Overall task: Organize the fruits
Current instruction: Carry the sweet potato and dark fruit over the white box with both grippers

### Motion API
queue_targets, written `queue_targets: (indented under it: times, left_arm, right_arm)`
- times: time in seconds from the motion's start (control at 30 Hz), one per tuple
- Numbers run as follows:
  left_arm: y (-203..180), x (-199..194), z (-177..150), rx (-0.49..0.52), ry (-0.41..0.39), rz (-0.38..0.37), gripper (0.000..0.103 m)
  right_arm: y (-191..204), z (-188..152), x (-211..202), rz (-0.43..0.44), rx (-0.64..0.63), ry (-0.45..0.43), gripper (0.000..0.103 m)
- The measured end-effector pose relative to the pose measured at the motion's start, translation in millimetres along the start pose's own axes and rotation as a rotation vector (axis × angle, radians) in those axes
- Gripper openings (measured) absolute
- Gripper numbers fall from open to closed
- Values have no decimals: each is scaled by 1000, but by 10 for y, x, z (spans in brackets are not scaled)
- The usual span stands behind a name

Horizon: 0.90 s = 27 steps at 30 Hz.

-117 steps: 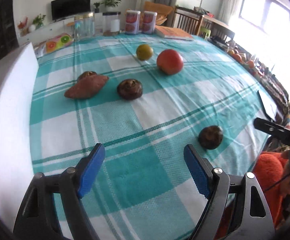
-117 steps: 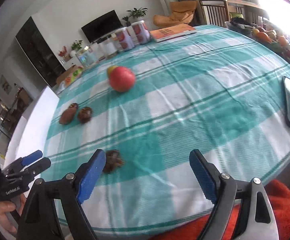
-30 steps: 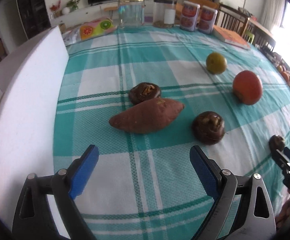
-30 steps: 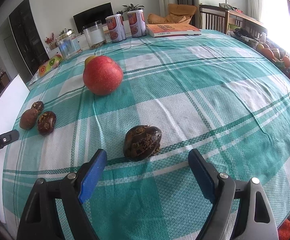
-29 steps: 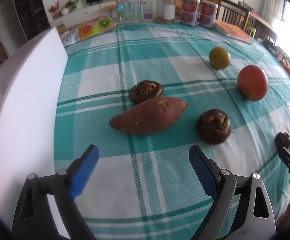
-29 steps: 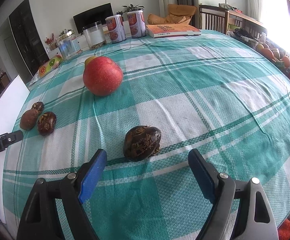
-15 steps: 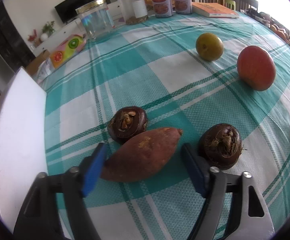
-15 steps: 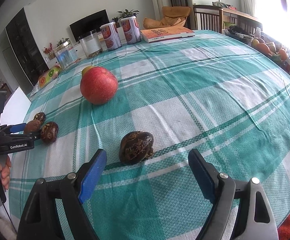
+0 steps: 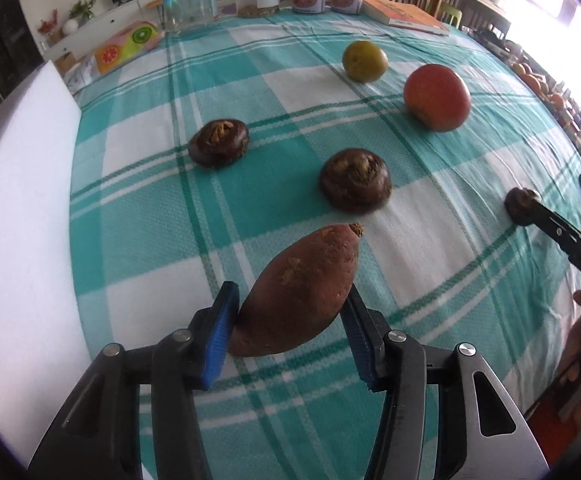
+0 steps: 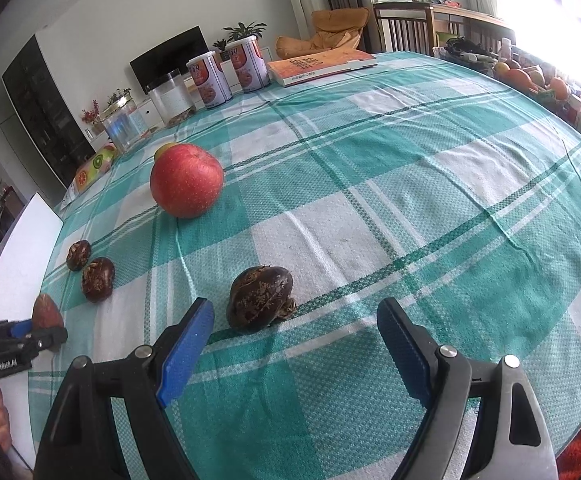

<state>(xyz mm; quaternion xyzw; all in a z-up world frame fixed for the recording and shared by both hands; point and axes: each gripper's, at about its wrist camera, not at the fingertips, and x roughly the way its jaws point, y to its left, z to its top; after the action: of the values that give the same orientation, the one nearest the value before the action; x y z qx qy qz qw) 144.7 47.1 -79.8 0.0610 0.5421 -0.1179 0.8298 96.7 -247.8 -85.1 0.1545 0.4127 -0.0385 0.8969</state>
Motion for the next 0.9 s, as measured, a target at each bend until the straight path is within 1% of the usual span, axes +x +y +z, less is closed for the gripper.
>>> queue_targets:
  times: [0.1,0.13,0.2,0.23,0.27,0.3,0.37,0.43,0.47,0.53,0.57,0.6,0.63,0.7,0.77,0.83,0.87,0.9]
  left_arm:
    - [-17,3,-203,-27,40,-73,52]
    - [-17,-4,-247,-30,40,-88,54]
    - [-23,-24,-279,-16,36,-93,55]
    - [-30,-20,-275,-6,33,-98,56]
    - [-30,-14,-267,1,30,-103,60]
    - [-38,-7,-251,7,27,-105,64]
    - [-64,6,-222,17,11,-101,68]
    - [-94,57,-187,29,1,-98,69]
    - [-105,60,-187,36,-5,-83,69]
    - [-163,68,-178,60,-20,-66,64]
    - [-183,56,-187,68,-31,-61,47]
    - [-211,48,-195,74,-39,-56,42]
    - [-229,34,-213,82,-46,-42,42]
    - [-246,11,-262,90,-58,-27,42]
    - [-233,-16,-317,68,-61,-44,42]
    - [-194,-51,-381,26,-57,-84,42]
    - [-177,-78,-420,1,-57,-107,41]
    - [-161,-115,-456,-21,-57,-131,41]
  right_arm:
    - [-34,1,0,7,20,2,83]
    - [-43,4,4,7,25,5,83]
    - [-63,7,-2,16,37,3,83]
    - [-93,15,-18,33,54,-4,83]
    - [-140,25,-45,59,81,-17,83]
    - [-212,35,-86,91,120,-38,83]
    - [-410,49,-181,149,223,-90,83]
    - [-656,30,-260,187,349,-140,83]
    - [-783,10,-283,196,413,-159,83]
    - [-952,-5,-283,186,498,-172,83]
    - [-973,7,-270,184,506,-165,83]
    - [-930,32,-260,182,483,-157,83]
    - [-822,66,-256,179,425,-150,83]
    - [-485,116,-226,163,247,-121,83]
    - [-101,111,-128,128,61,-73,83]
    - [172,74,54,71,-73,-4,83]
    - [240,31,158,44,-109,40,80]
    - [289,7,157,-1,-147,21,70]
